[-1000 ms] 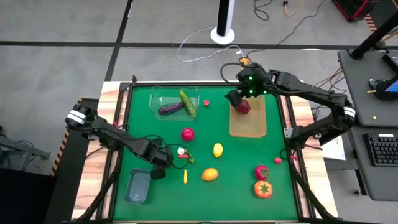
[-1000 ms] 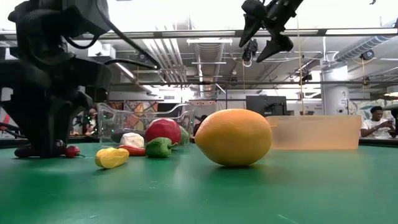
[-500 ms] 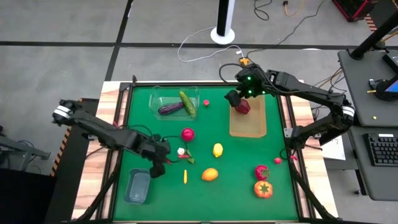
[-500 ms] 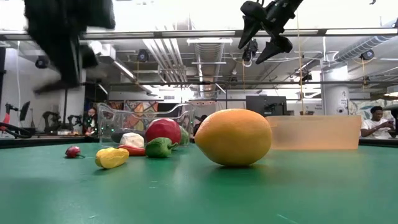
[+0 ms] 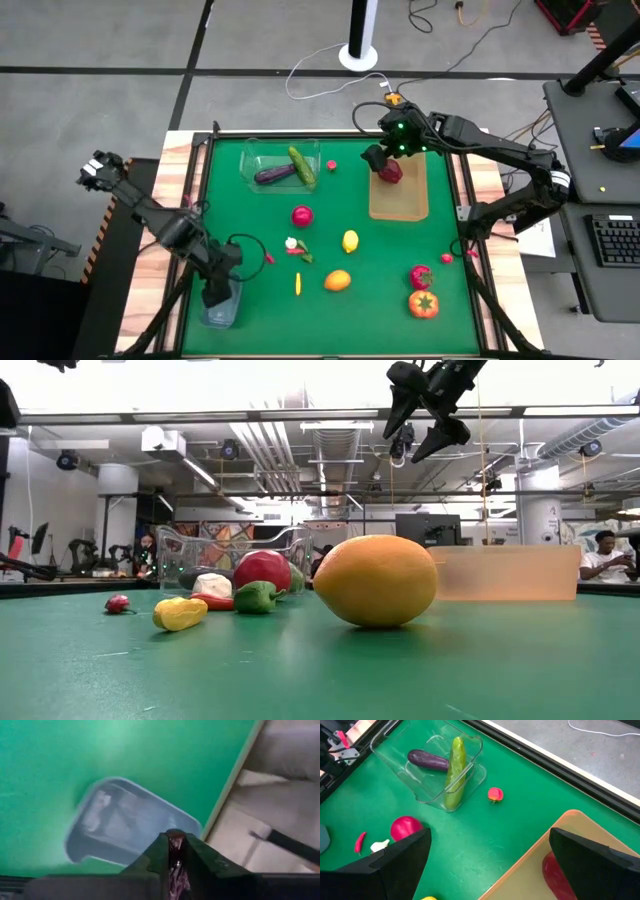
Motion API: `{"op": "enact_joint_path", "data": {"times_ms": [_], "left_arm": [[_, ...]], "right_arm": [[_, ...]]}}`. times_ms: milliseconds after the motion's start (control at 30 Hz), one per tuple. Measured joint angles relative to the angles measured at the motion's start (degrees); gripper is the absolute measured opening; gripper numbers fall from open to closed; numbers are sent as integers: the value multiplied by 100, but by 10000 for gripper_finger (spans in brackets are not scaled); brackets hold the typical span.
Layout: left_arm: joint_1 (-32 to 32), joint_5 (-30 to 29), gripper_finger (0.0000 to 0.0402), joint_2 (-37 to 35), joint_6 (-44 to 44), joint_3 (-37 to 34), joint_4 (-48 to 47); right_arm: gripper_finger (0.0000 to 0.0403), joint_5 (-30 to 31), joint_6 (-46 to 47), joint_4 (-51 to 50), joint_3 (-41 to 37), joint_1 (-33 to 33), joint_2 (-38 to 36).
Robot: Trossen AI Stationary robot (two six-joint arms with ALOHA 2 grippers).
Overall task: Sort produce into baskets
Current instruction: Put the purple eggplant into the blue bin, then put the top yellow lemon into the orange bin
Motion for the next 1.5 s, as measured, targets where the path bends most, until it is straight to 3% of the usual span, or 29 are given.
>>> {"op": "enact_joint_path", "data": {"times_ms": [367,533,667,800,933,1200,1500], "left_arm": [[-64,15,139,589,69,-84,-316],[-62,-12,155,599,201,15,-416],[-49,-738,156,392,533,447,-409],[64,-1849,152,273,1009,960,-414],[359,-2470,144,255,1618,1399,-417],[842,-3083,125,221,2924,1882,-420],[1222,-3340,116,141,3554,1865,-427]], "right_arm": [[396,-74,42,0,0,0,0],[396,-675,37,-3,0,0,-6],[396,-1557,-45,1,8,4,-78],[396,-1929,52,-2,111,109,-132],[396,-2385,230,259,222,283,-157],[396,-2304,1096,596,232,1027,17],[396,-1572,2935,468,232,2193,491]]}}
